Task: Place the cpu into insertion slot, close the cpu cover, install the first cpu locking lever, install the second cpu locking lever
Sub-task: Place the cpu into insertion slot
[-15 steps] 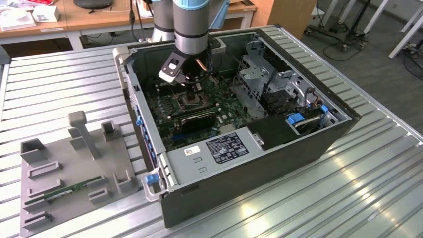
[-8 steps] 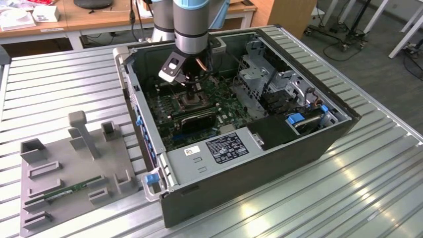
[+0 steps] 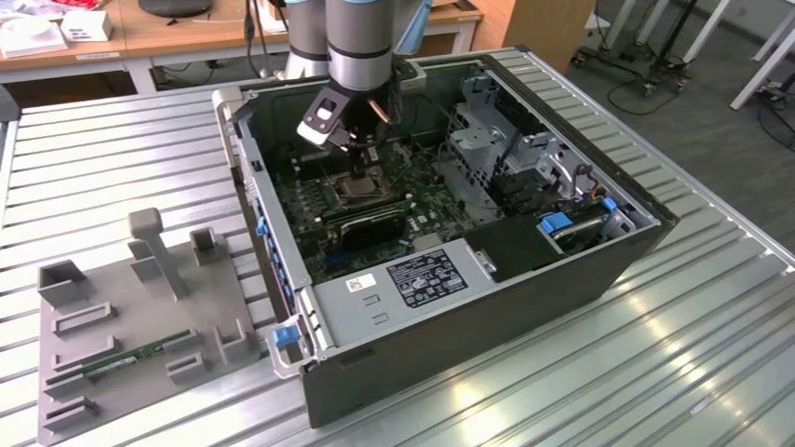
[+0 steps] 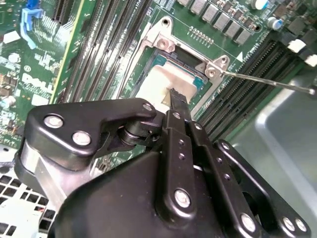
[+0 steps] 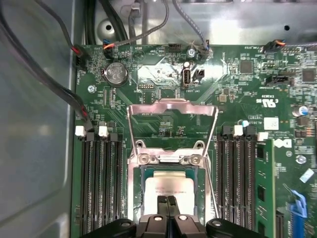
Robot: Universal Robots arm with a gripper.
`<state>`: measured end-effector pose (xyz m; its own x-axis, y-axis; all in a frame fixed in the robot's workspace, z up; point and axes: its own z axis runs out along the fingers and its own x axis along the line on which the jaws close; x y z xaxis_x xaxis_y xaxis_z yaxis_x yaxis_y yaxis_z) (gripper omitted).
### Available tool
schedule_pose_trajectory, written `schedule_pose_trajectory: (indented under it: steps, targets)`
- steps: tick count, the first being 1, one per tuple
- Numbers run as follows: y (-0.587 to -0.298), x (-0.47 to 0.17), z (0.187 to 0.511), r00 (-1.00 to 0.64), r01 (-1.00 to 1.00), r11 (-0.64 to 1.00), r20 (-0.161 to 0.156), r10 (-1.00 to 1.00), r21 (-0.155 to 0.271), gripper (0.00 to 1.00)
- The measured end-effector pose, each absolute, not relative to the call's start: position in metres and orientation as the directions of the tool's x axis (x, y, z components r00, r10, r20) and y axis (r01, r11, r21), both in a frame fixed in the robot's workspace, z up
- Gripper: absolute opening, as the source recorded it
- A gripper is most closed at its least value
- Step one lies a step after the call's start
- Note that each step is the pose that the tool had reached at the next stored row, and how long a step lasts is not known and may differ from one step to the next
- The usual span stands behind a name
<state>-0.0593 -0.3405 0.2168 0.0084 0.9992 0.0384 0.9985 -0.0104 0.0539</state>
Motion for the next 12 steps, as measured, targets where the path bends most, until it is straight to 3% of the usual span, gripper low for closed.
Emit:
schedule_pose_trajectory:
  steps: [12]
  targets:
    - [-0.34, -0.059, 0.247, 0.008, 0.998, -0.01, 0.038, 0.999, 0.054, 0.11]
